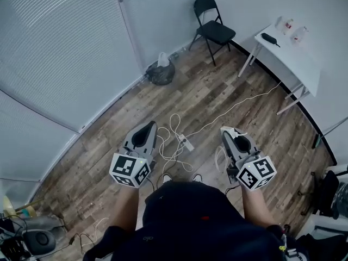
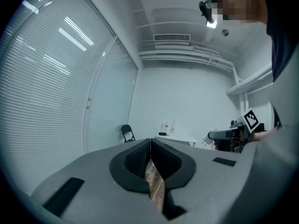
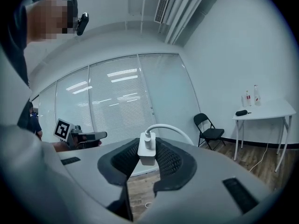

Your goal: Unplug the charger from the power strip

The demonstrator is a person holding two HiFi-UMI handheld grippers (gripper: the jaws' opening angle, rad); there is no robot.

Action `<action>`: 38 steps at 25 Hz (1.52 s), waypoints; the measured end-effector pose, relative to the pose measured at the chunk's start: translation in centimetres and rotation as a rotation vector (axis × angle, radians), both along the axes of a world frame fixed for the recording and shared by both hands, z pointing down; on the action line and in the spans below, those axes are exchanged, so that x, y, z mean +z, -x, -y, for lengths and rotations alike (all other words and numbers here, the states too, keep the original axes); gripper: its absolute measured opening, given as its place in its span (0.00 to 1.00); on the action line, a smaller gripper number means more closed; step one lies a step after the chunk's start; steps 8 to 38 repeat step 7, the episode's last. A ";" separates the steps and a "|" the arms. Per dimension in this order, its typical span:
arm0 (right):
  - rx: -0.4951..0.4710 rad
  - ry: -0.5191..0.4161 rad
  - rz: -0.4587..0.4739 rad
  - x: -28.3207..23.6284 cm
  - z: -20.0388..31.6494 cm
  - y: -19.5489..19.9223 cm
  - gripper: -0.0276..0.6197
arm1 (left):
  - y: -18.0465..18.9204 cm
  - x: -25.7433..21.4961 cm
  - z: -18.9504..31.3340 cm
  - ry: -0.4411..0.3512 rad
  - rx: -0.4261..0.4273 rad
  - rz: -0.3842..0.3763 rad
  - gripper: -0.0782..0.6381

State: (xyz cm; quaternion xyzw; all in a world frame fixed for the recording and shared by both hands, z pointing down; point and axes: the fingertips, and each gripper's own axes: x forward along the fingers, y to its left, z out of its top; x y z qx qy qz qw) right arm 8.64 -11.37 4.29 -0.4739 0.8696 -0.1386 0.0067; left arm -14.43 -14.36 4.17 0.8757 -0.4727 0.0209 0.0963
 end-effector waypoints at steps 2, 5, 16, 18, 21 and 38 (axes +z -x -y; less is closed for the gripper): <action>0.014 -0.021 -0.003 -0.6 -0.1 -0.4 0.21 | -0.2 -0.4 -0.2 -0.005 0.008 -0.001 0.14; 0.033 -0.042 0.006 -0.9 0.0 -0.8 0.21 | -0.6 -0.7 -0.3 -0.018 0.026 0.008 0.14; 0.040 -0.048 0.012 -0.8 0.0 -0.7 0.21 | -0.8 -0.7 -0.6 -0.023 0.036 0.014 0.14; 0.040 -0.048 0.012 -0.8 0.0 -0.7 0.21 | -0.8 -0.7 -0.6 -0.023 0.036 0.014 0.14; 0.040 -0.048 0.012 -0.8 0.0 -0.7 0.21 | -0.8 -0.7 -0.6 -0.023 0.036 0.014 0.14; 0.040 -0.048 0.012 -0.8 0.0 -0.7 0.21 | -0.8 -0.7 -0.6 -0.023 0.036 0.014 0.14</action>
